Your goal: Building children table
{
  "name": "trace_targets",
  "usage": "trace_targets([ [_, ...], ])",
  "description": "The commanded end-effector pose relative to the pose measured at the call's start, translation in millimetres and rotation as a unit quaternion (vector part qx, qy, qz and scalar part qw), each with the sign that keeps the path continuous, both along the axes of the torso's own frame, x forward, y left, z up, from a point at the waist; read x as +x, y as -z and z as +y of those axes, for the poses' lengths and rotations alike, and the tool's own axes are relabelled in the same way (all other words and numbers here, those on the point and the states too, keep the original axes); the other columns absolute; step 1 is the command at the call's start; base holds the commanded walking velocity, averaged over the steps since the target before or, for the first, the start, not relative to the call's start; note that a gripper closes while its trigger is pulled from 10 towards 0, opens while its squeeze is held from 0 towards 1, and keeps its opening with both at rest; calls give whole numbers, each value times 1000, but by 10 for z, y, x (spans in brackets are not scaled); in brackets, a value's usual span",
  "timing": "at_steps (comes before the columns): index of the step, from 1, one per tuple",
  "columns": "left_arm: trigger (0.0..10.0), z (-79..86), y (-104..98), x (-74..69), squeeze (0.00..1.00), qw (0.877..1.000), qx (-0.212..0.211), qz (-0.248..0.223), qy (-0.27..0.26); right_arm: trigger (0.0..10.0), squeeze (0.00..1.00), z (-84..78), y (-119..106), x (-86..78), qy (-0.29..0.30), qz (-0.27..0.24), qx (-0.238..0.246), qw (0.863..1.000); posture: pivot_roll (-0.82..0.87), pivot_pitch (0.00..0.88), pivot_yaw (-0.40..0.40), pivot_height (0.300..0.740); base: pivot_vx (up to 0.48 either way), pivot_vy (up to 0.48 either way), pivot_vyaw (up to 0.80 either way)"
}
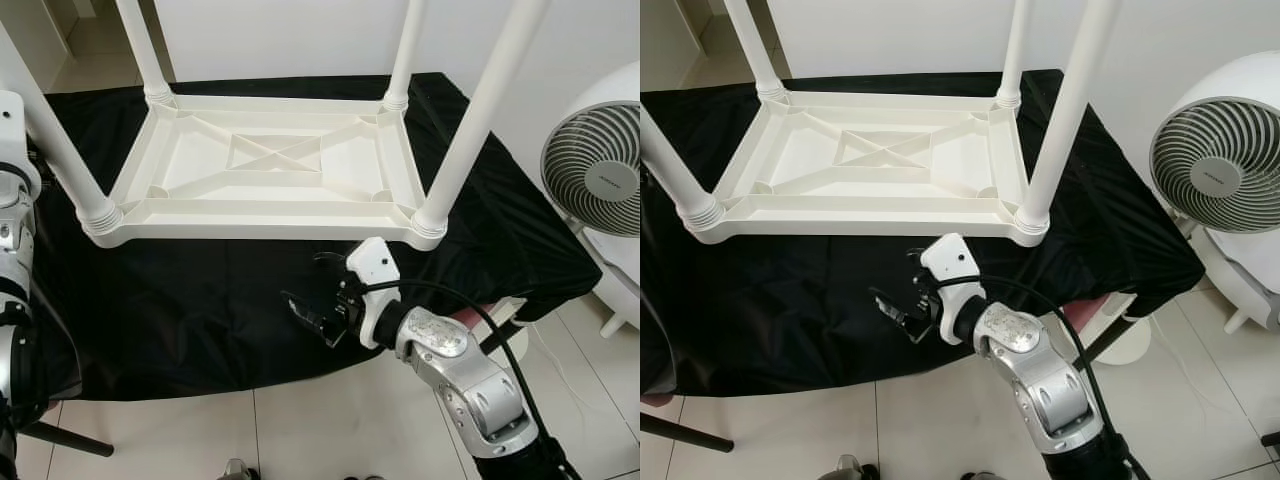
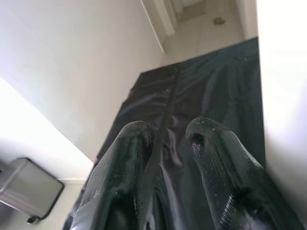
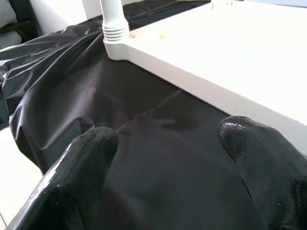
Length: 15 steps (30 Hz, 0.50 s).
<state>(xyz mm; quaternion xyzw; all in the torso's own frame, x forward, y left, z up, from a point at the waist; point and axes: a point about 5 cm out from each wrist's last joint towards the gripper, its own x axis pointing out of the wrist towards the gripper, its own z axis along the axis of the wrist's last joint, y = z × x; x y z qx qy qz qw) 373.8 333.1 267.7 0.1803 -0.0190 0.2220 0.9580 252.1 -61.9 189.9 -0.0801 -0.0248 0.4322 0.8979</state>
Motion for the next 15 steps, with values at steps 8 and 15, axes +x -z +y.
trace_targets([
  [8, 10000, -365, 361, -80, 0, 925, -5, 114, 362, 10000, 0, 9, -10, -7, -9, -1, 1, 1000, -67, 122, 24, 740, 0, 0, 0],
  [15, 10000, -574, 388, -274, 0, 855, 8, 140, 500, 10000, 0, 18, -6, 23, -17, -3, -3, 1000, -50, 119, 12, 740, 0, 0, 0],
])
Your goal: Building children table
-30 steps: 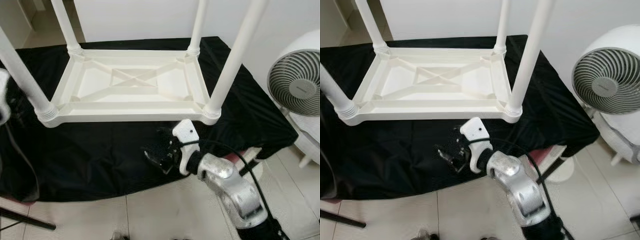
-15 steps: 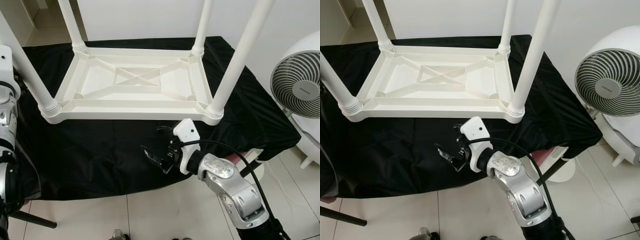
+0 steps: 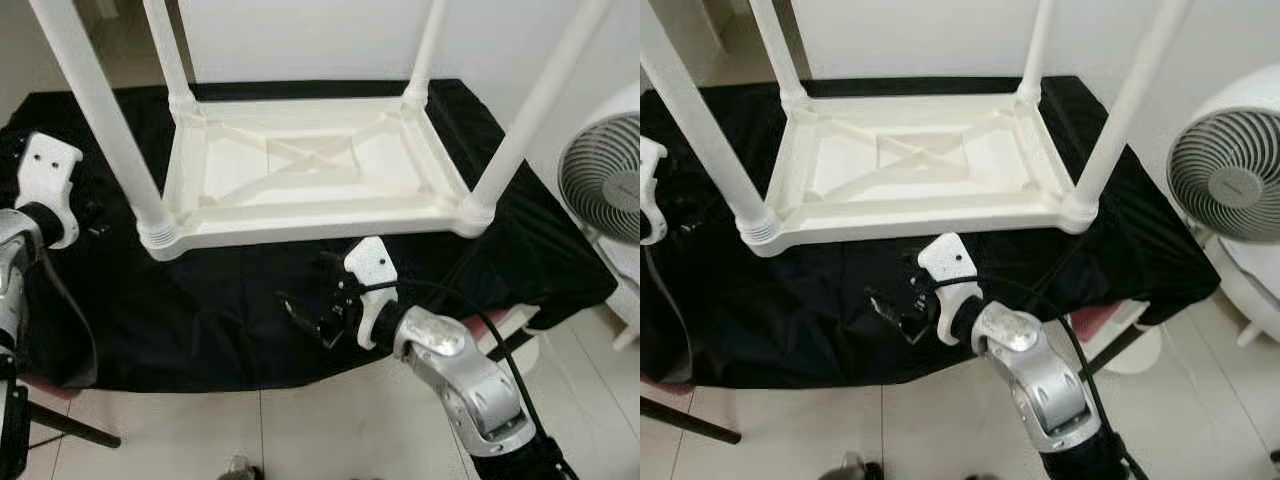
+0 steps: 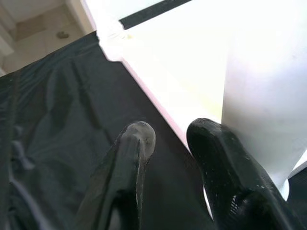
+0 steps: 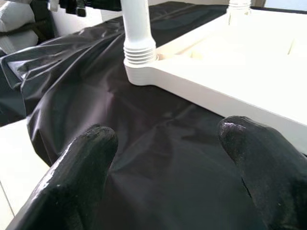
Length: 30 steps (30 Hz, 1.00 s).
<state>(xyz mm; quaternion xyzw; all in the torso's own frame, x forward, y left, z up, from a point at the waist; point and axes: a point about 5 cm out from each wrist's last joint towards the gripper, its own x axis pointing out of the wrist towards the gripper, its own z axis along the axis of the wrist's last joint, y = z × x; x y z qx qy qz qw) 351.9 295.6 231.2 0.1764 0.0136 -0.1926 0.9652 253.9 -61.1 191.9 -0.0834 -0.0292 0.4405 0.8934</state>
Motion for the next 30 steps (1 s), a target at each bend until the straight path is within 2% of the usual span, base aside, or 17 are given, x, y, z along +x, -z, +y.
trace_targets([
  [1, 10000, -200, 22, -56, 0, 992, 13, 33, 122, 10000, 0, 11, 14, 4, -7, 2, -1, 1000, -50, 119, 12, 740, 0, 0, 0],
  [8, 10000, -596, -41, -208, 0, 977, 20, 15, 211, 10000, 0, -8, 25, 24, -2, 1, -6, 1000, -48, 121, 19, 740, 0, 0, 0],
  [10, 10000, -596, -41, -208, 0, 977, 20, 15, 211, 10000, 0, -8, 25, 24, -2, 1, -6, 1000, -48, 121, 19, 740, 0, 0, 0],
  [12, 10000, -905, -58, -393, 0, 959, 5, 13, 282, 10000, 0, -103, 111, 152, 66, 7, -32, 997, -47, 126, 26, 740, 0, 0, 0],
  [13, 10000, -905, -58, -393, 0, 959, 5, 13, 282, 10000, 0, -103, 111, 152, 66, 7, -32, 997, -47, 126, 26, 740, 0, 0, 0],
  [14, 10000, -1033, -50, -497, 0, 948, -3, 18, 317, 10000, 0, -161, 153, 227, 105, 9, -46, 993, -47, 126, 27, 740, 0, 0, 0],
  [15, 10000, -1033, -50, -497, 0, 948, -3, 18, 317, 10000, 0, -161, 153, 227, 105, 9, -46, 993, -47, 126, 27, 740, 0, 0, 0],
  [17, 10000, -1186, -40, -647, 0, 936, -20, 26, 349, 10000, 0, -226, 182, 301, 145, 8, -56, 988, -47, 126, 27, 740, 0, 0, 0],
  [18, 10000, -1186, -40, -647, 0, 936, -20, 26, 349, 10000, 0, -226, 182, 301, 145, 8, -56, 988, -47, 126, 27, 740, 0, 0, 0],
  [20, 10000, -1392, -7, -813, 0, 927, -52, 36, 370, 10000, 0, -216, 205, 281, 140, -17, -85, 986, -44, 127, 28, 740, 0, 0, 0],
  [22, 10000, -1474, 5, -886, 0, 922, -68, 40, 378, 10000, 0, -195, 207, 260, 132, -30, -90, 987, -44, 127, 28, 740, 0, 0, 0],
  [23, 10000, -1541, 23, -936, 0, 921, -82, 43, 378, 10000, 0, -138, 192, 186, 99, -36, -80, 991, -38, 130, 30, 740, 0, 0, 0],
  [24, 10000, -1541, 23, -936, 0, 921, -82, 43, 378, 10000, 0, -138, 192, 186, 99, -36, -80, 991, -38, 130, 30, 740, 0, 0, 0],
  [25, 10000, -1555, 47, -927, 0, 927, -91, 43, 362, 10000, 0, -82, 169, 78, 51, -41, -72, 995, -38, 130, 30, 740, 0, 0, 0],
  [26, 10000, -1507, 81, -853, 0, 941, -91, 36, 324, 10000, 0, -56, 144, -28, 8, -46, -70, 996, -35, 132, 30, 740, 0, 0, 0],
  [27, 10000, -1507, 81, -853, 0, 941, -91, 36, 324, 10000, 0, -56, 144, -28, 8, -46, -70, 996, -35, 132, 30, 740, 0, 0, 0],
  [30, 10000, -1370, 120, -727, 0, 967, -83, 26, 238, 10000, 0, -50, 112, -159, -44, -51, -70, 995, -34, 132, 29, 740, 0, 0, 0],
])
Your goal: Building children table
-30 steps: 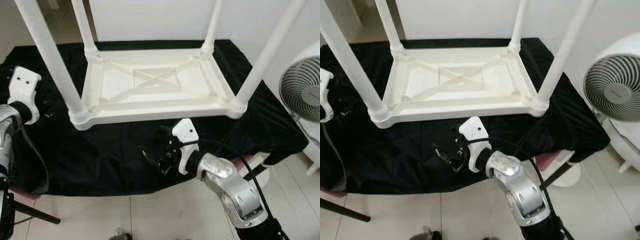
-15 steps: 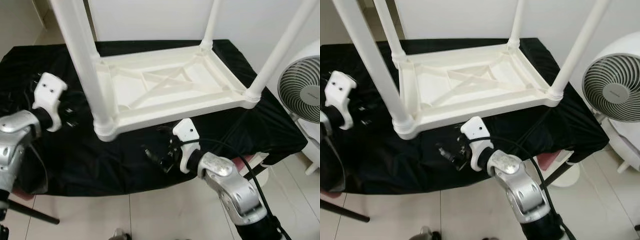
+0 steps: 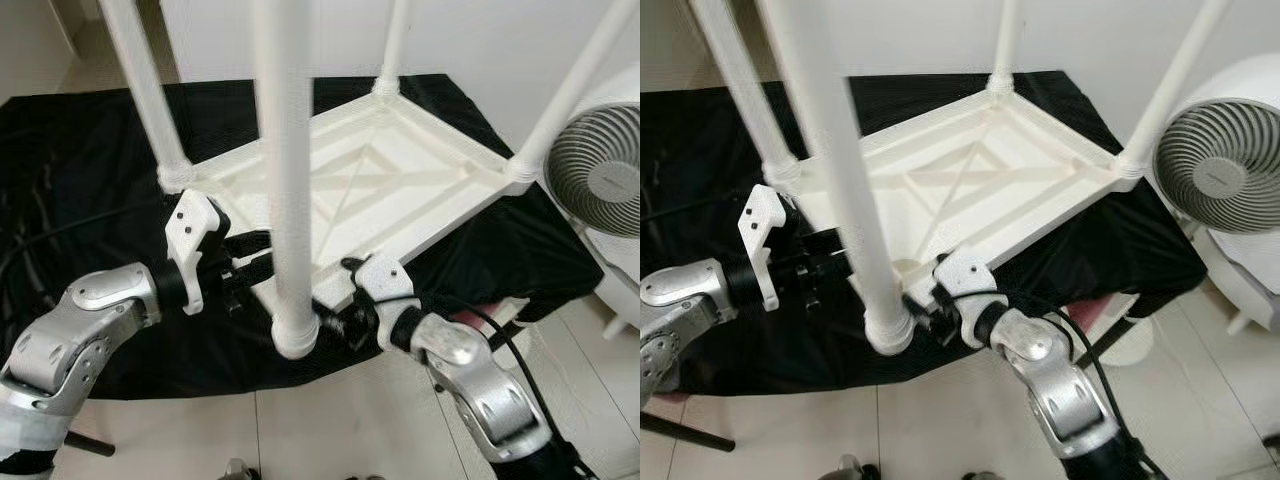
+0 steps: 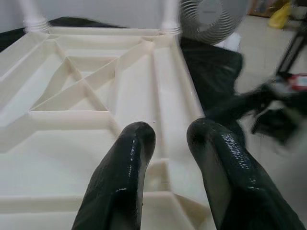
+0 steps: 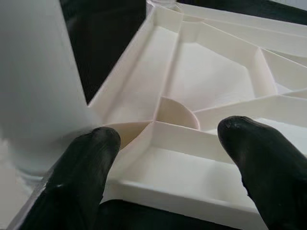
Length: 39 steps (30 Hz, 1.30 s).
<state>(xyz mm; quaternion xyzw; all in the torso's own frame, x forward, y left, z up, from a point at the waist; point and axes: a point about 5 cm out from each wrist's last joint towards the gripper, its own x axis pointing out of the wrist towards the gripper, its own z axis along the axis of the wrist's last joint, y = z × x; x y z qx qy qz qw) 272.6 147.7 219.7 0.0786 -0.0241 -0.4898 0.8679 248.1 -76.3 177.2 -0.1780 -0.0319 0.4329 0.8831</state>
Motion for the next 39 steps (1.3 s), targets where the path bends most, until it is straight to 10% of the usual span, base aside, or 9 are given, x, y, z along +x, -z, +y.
trace_targets([
  [1, 10000, 224, 2, 150, 0, 992, 6, -10, -129, 10000, 0, 84, -73, -119, -58, -5, 14, 998, -32, 131, 30, 740, 0, 0, 0],
  [5, 10000, 544, -32, 352, 0, 962, -3, -24, -271, 10000, 0, 37, -155, -127, -74, -14, 9, 997, -36, 132, 26, 740, 0, 0, 0],
  [14, 10000, 710, -75, 401, 0, 934, -5, -36, -355, 10000, 0, -175, -108, -48, -26, -19, -21, 999, -41, 132, 26, 740, 0, 0, 0],
  [15, 10000, 749, -46, 409, 0, 928, 5, -37, -370, 10000, 373, -209, -84, -99, -36, -9, -25, 999, -41, 132, 26, 740, 0, 0, 0],
  [17, 10000, 774, -27, 414, 0, 924, 11, -37, -380, 10000, 373, -227, -69, -143, -48, -3, -29, 998, -41, 132, 26, 740, 0, 0, 0],
  [18, 10000, 827, 4, 431, 0, 914, 22, -39, -404, 10000, 1000, -234, -34, -223, -73, 14, -31, 997, -41, 132, 26, 740, 0, 0, 0],
  [27, 10000, 878, 67, 496, 0, 892, 28, -41, -449, 10000, 1000, -109, 7, -224, -121, 24, -32, 992, -43, 134, 32, 740, 0, 0, 0],
  [28, 10000, 871, 70, 497, 0, 892, 27, -41, -450, 10000, 0, -53, 2, -178, -117, 15, -28, 993, -36, 132, 29, 740, 0, 0, 0],
  [39, 10000, 885, 68, 497, 0, 888, 22, -44, -457, 10000, 0, 415, -9, -80, -125, 52, 88, 987, -16, 130, 22, 740, 0, 0, 0],
])
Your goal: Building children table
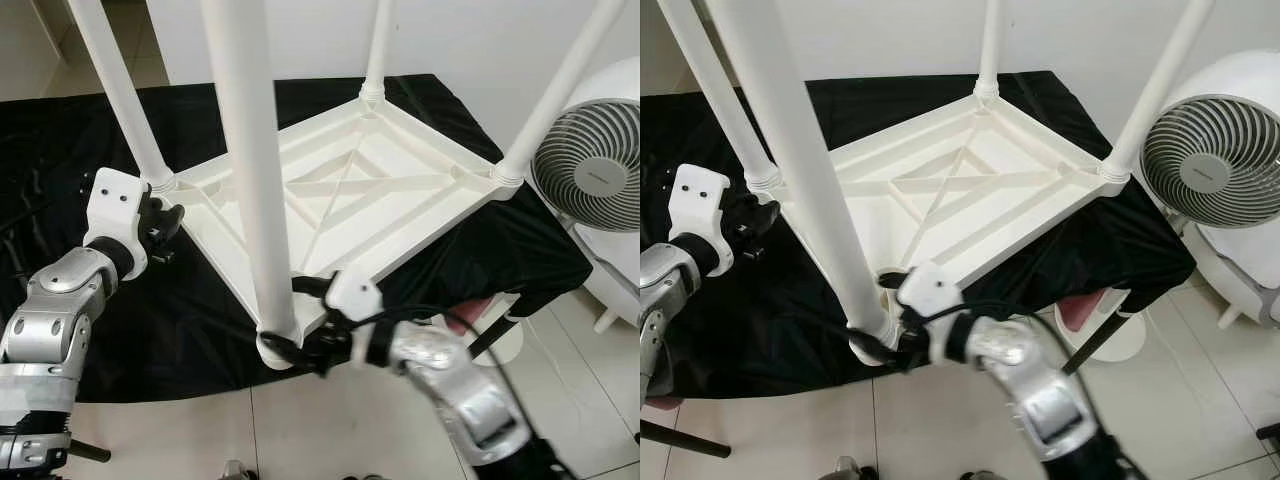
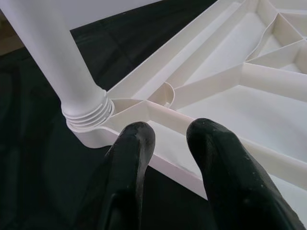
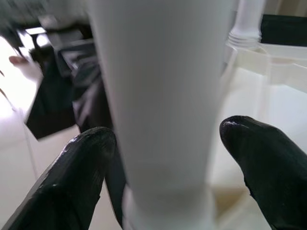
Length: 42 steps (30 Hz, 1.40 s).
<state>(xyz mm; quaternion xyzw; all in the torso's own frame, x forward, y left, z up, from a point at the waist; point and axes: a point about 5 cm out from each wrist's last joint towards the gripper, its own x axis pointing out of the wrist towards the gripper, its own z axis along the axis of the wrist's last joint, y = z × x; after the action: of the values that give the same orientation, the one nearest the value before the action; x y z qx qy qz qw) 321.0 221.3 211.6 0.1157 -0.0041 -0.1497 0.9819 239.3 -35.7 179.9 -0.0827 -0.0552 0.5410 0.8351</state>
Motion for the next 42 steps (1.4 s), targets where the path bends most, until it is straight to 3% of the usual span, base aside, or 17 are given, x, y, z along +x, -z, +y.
trace_targets([
  [1, 10000, 149, -14, 14, 0, 993, 2, -23, -113, 10000, 0, 9, 18, 8, -2, 14, 4, 1000, -16, 130, 22, 740, 0, 0, 0],
  [3, 10000, 149, -9, 24, 0, 993, 3, -23, -114, 10000, 0, 121, 61, 26, -21, 40, 23, 999, -17, 129, 23, 740, 0, 0, 0],
  [8, 10000, 140, -15, 40, 0, 993, 3, -24, -114, 10000, 0, 241, 49, 101, -15, 30, 24, 999, -17, 129, 23, 740, 0, 0, 0],
  [9, 10000, 134, -21, 46, 0, 993, 2, -26, -113, 10000, 0, 301, 12, 158, 0, 16, 27, 999, -10, 123, 23, 740, 0, 0, 0],
  [10, 10000, 130, -26, 47, 0, 993, 1, -28, -113, 10000, 0, 333, -53, 293, 62, -12, 28, 998, -9, 121, 20, 740, 0, 0, 0],
  [13, 10000, 133, -23, 43, 0, 993, 1, -29, -115, 10000, 0, 299, -71, 363, 110, -29, 27, 993, -7, 118, 17, 740, 0, 0, 0],
  [14, 10000, 139, -21, 40, 0, 993, 0, -29, -117, 0, 0, 273, -79, 363, 123, -34, 30, 991, -10, 116, 16, 740, 0, 0, 0],
  [26, 10000, 164, -21, 103, 0, 990, -1, -31, -134, 0, 0, 18, -78, 294, 181, -42, 32, 982, -34, 113, 18, 740, 0, 0, 0],
  [27, 10000, 167, -34, 142, 0, 990, -1, -33, -139, 10000, 0, -217, -40, 370, 238, -45, 16, 970, -44, 112, 22, 740, 0, 0, 0],
  [33, 10000, 162, -41, 171, 0, 989, -2, -34, -142, 10000, 0, -427, -34, 454, 294, -56, 7, 954, -46, 114, 23, 740, 0, 0, 0],
  [36, 10000, 159, -69, 207, 0, 988, -6, -39, -149, 10000, 0, -702, -113, 555, 374, -70, 16, 925, -48, 119, 24, 740, 0, 0, 0],
  [39, 10000, 161, -87, 225, 0, 987, -10, -42, -152, 10000, 0, -765, -143, 566, 389, -73, 20, 918, -48, 119, 24, 740, 0, 0, 0],
  [42, 10000, 158, -164, 294, 0, 985, -16, -57, -160, 10000, 0, -772, -144, 537, 381, -72, 20, 922, -45, 123, 22, 740, 0, 0, 0],
])
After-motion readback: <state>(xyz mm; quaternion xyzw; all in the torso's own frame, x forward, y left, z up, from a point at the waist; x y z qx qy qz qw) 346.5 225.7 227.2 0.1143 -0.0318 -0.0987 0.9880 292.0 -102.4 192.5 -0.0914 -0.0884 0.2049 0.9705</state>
